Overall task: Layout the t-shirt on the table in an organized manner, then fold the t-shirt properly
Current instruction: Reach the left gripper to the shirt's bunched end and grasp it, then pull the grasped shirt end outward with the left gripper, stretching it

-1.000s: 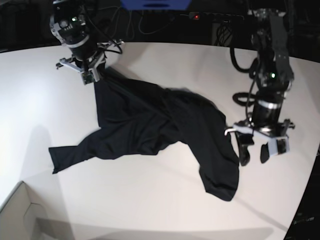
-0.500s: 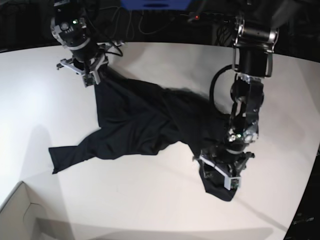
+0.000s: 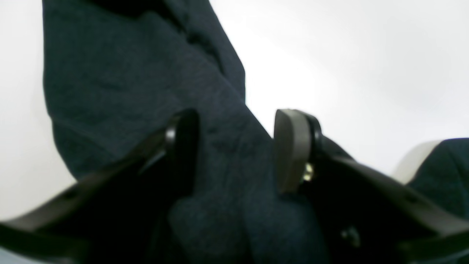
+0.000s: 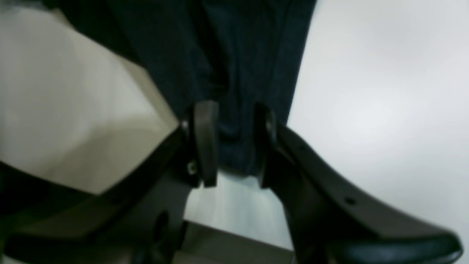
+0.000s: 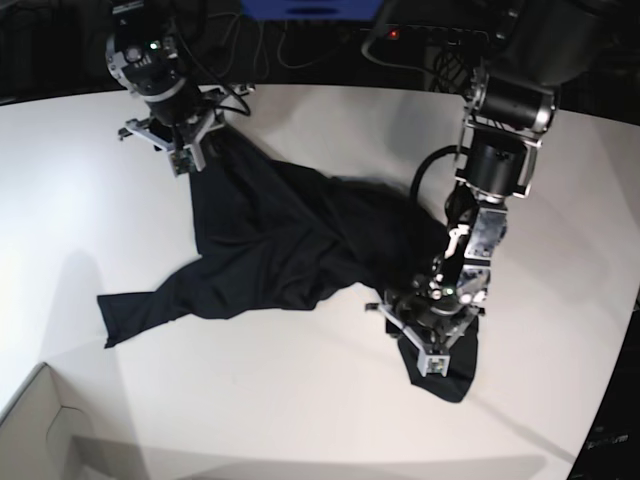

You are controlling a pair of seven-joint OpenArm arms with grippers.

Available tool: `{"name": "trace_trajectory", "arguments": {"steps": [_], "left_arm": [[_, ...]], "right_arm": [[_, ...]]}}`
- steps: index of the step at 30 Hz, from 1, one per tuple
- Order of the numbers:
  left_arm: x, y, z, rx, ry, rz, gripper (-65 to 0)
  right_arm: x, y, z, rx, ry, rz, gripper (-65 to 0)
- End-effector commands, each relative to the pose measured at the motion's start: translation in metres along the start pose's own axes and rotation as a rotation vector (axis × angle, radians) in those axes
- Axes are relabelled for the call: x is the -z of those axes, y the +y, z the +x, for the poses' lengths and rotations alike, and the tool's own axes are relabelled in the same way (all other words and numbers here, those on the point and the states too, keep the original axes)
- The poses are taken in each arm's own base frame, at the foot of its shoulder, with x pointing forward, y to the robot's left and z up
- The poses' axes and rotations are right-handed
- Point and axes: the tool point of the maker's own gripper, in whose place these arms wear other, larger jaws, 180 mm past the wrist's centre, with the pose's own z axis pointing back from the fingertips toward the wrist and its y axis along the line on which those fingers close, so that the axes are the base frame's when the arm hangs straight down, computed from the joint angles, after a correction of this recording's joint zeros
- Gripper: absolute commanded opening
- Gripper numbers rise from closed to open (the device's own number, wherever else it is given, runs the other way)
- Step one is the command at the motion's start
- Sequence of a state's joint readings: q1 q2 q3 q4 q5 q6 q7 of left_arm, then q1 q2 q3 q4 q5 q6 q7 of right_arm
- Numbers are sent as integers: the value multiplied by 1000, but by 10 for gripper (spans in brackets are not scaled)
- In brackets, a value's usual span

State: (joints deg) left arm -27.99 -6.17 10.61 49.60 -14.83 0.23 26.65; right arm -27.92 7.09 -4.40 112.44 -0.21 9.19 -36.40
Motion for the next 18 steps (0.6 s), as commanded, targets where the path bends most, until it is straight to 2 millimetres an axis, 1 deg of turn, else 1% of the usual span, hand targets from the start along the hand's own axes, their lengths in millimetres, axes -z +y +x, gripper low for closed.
{"name": "trace_trajectory", "arguments": {"steps": [1,2,3,4,5,6,7,8,9,11,13,14,15,18], "left_arm": [[-2,1,29,4,-69,2,-380],[-2,3,28,5,-67,5,-430],[-2,4,27,2,-64,6,-499],[-2,5,25,1,-62,7,-588],[-2,6,23,1,-56,10,-650],[-2,7,22,-2,-53,11,-650],[-2,7,21,-3,-51,10,-630],[-3,12,16,-3,-43,16,-633],[-5,17,16,-4,-48,22,-650],[-13,20,28,-29,-90,18,-644],[-27,30,41,-105,-156,22,-646],[-37,37,51,-137,-195,30,-646],[-48,47,57,-166,-219,46,-646],[-77,69,70,-242,-263,73,-646]], "right_arm": [[-2,-4,12,0,-42,-10,-476],[-1,-4,11,0,-41,-10,-476],[0,-4,10,1,-36,-10,-476],[0,-4,9,1,-33,-9,-476],[1,-3,8,1,-30,-7,-476],[2,-3,8,1,-30,-6,-476],[3,-4,11,0,-38,-8,-476],[4,-5,13,0,-41,-10,-476],[4,-5,14,-1,-44,-10,-476],[4,-5,16,-1,-48,-11,-476],[5,-5,17,-2,-50,-10,-476],[5,-5,17,-2,-50,-10,-476],[5,-5,17,-2,-50,-10,-476],[5,-5,18,-2,-54,-10,-476]]}}
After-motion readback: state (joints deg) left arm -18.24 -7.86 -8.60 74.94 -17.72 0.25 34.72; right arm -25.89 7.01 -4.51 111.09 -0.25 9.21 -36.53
